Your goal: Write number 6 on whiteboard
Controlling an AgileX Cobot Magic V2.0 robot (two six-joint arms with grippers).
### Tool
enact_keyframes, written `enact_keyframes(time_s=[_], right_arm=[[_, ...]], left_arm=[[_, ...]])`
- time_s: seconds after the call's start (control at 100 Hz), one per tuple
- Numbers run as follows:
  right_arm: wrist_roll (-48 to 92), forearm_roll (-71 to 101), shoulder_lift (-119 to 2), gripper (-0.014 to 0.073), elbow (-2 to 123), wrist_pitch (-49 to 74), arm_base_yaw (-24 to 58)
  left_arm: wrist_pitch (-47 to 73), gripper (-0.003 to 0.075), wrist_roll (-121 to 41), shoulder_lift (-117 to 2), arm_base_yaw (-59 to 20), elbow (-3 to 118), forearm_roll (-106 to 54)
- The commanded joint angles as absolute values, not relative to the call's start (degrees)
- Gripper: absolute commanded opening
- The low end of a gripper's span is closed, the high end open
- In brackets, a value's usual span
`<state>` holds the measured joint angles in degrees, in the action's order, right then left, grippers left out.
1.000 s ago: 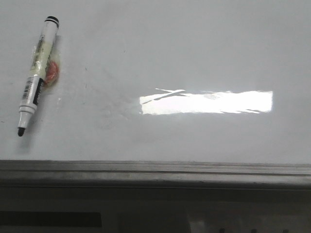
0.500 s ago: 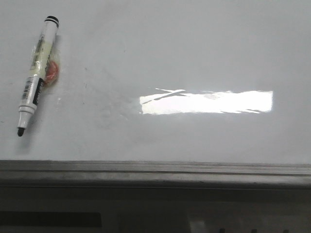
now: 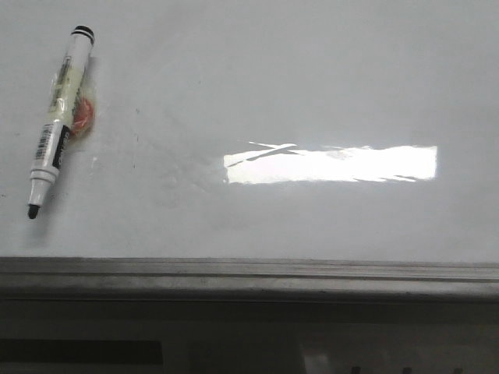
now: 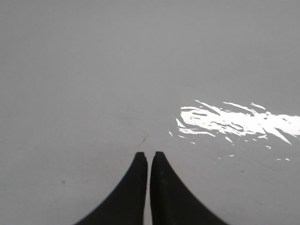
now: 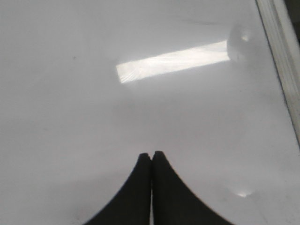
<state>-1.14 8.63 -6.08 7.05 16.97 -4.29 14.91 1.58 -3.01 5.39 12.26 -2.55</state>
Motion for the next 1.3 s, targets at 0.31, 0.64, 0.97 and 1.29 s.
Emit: enact_keyframes(time_s=[0.31, 0.64, 0.97, 1.29], right_arm=[[-1.1, 9.5, -10.9, -0.0071, 12.9, 14.1, -4.7], [-1.1, 9.5, -10.9, -0.0071, 12.9, 15.0, -4.7], [-1.1, 9.5, -10.9, -0.0071, 12.9, 15.4, -4.7], [-1.1, 9.5, -10.9, -0.0071, 12.9, 15.4, -4.7]], left_arm=[[2.7, 0.0351, 1.6, -6.9, 5.5, 14.7, -5.7], [5.1, 0.0351, -2.8, -8.1, -3.3, 14.9, -5.7], [-2.0, 0.0349, -2.8, -24.6, -23.7, 15.2, -6.9], [-12.7, 0.0430, -2.7, -38.3, -41.3, 15.2, -12.5]])
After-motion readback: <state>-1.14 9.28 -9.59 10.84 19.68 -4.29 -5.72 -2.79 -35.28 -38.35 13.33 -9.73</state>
